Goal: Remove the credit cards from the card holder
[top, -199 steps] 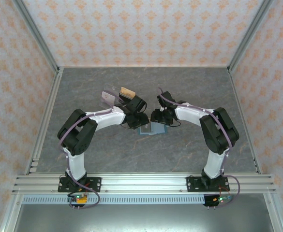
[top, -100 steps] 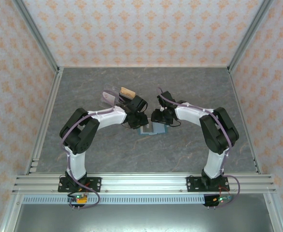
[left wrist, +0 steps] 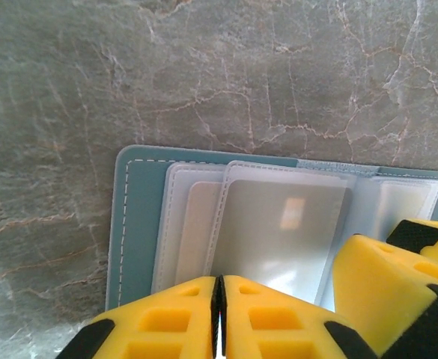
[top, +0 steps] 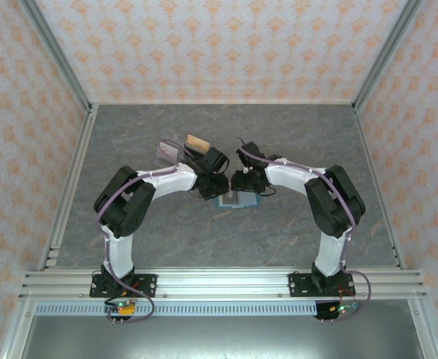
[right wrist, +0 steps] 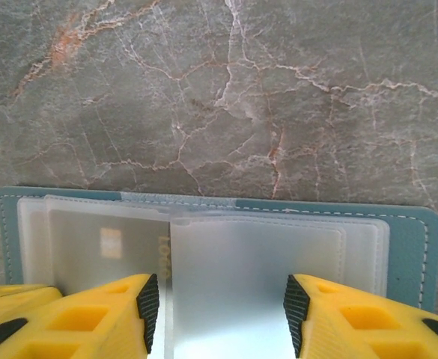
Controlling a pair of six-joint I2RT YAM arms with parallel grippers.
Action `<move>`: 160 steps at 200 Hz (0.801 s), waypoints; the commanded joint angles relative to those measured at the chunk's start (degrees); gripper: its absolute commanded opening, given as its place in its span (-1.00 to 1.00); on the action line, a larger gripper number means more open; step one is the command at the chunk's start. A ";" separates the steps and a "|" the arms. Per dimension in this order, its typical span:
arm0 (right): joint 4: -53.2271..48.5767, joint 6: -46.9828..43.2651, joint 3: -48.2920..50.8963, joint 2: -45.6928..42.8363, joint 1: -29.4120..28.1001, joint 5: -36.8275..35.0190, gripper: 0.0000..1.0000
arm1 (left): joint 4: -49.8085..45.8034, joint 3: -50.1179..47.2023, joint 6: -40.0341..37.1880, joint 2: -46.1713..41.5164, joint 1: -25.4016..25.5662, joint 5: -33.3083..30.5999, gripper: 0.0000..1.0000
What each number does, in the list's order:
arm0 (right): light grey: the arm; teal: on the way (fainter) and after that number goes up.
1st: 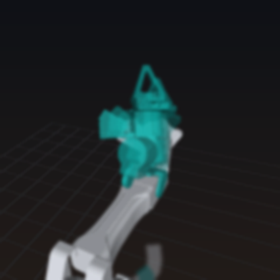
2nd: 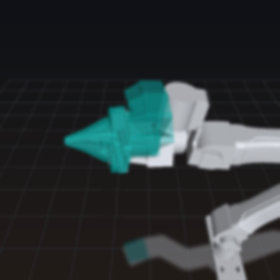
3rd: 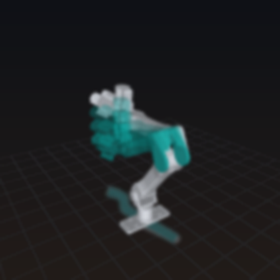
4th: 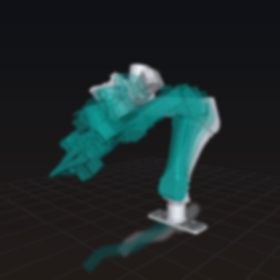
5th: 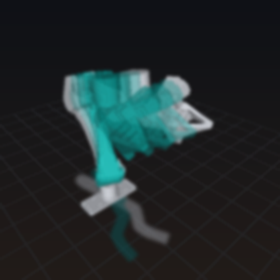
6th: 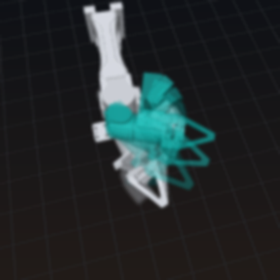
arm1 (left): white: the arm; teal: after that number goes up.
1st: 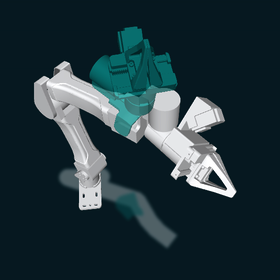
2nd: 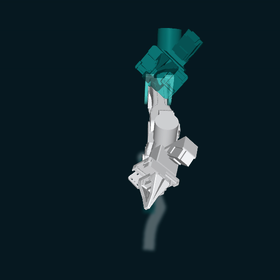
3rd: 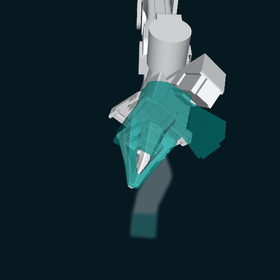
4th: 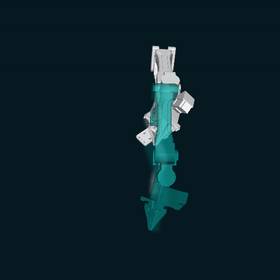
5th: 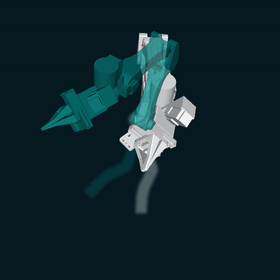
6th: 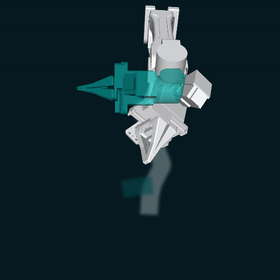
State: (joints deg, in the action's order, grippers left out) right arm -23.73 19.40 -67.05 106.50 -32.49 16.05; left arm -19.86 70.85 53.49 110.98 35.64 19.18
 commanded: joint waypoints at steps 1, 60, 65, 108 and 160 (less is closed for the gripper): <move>-4.90 -0.82 -0.80 2.96 -1.05 -3.05 0.02 | -2.40 0.78 -0.98 2.20 0.75 0.54 -0.78; -8.72 -1.57 -3.68 6.24 -2.08 -7.02 0.00 | -2.60 1.13 -1.02 -0.38 0.72 0.79 -0.76; -8.99 -1.52 -3.94 6.64 -2.05 -7.41 0.00 | -2.75 1.05 -0.98 -0.55 0.71 0.70 -0.75; -10.52 -1.28 -5.17 8.49 -2.05 -9.21 -0.04 | -4.50 0.18 -0.92 -1.20 0.66 -1.10 -0.68; -10.86 -1.33 -5.56 9.33 -2.13 -9.55 -0.10 | -8.05 1.49 -1.70 -1.20 0.66 -3.49 -0.58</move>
State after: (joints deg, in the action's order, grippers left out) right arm -31.18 18.37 -74.13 111.31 -34.74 8.88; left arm -21.02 71.61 53.28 111.04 35.83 18.90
